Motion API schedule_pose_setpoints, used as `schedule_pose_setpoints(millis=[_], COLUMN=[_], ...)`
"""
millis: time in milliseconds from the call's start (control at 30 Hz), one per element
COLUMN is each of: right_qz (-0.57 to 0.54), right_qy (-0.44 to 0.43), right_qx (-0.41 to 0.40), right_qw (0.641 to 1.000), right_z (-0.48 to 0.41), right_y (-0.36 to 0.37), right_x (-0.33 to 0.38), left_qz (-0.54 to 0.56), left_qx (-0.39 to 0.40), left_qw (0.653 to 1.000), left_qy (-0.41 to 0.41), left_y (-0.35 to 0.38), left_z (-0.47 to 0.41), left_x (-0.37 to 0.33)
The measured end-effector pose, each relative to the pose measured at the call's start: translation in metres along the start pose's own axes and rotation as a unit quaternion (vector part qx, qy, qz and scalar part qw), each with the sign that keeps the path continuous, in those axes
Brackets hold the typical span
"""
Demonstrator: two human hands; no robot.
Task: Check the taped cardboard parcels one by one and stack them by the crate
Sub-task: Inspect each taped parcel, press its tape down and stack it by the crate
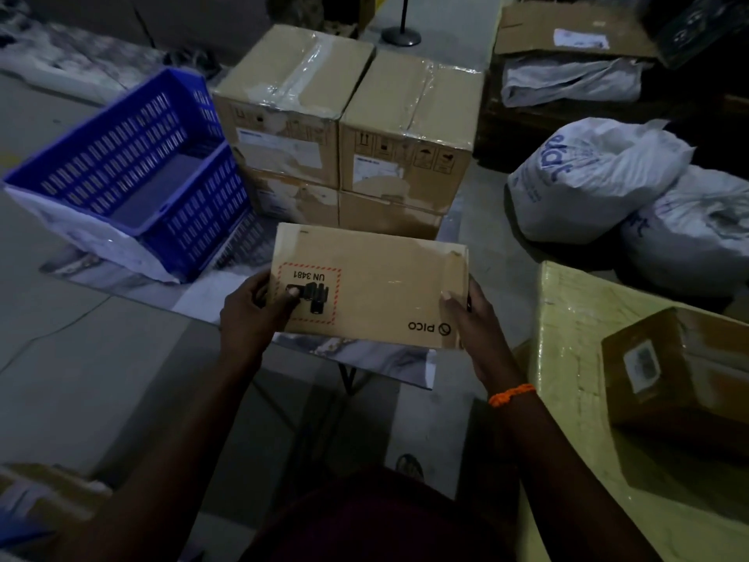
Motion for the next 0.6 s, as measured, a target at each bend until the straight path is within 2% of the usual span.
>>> schedule_pose_setpoints(millis=[233, 433, 600], right_qz=[-0.006, -0.018, -0.096], right_qy=[-0.021, -0.050, -0.005], right_qx=[-0.008, -0.011, -0.032], right_qw=[1.000, 0.999, 0.995], right_z=[0.001, 0.019, 0.035], right_y=[0.002, 0.007, 0.003], right_x=[-0.006, -0.019, -0.042], left_qz=[-0.017, 0.021, 0.072], left_qx=[0.043, 0.017, 0.006], left_qw=[0.999, 1.000, 0.995], left_qy=[-0.020, -0.004, -0.074], left_y=[0.004, 0.004, -0.003], left_z=[-0.019, -0.009, 0.025], left_x=[-0.007, 0.001, 0.028])
Point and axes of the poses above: each hand's wrist, its own z-axis away from the middle knuckle, its own y-axis out of the palm, x = y × z, the point moved 2 cm from there along -z, towards the middle knuckle, and after that the axes turned 8 degrees about y, right-handed, at the moved point
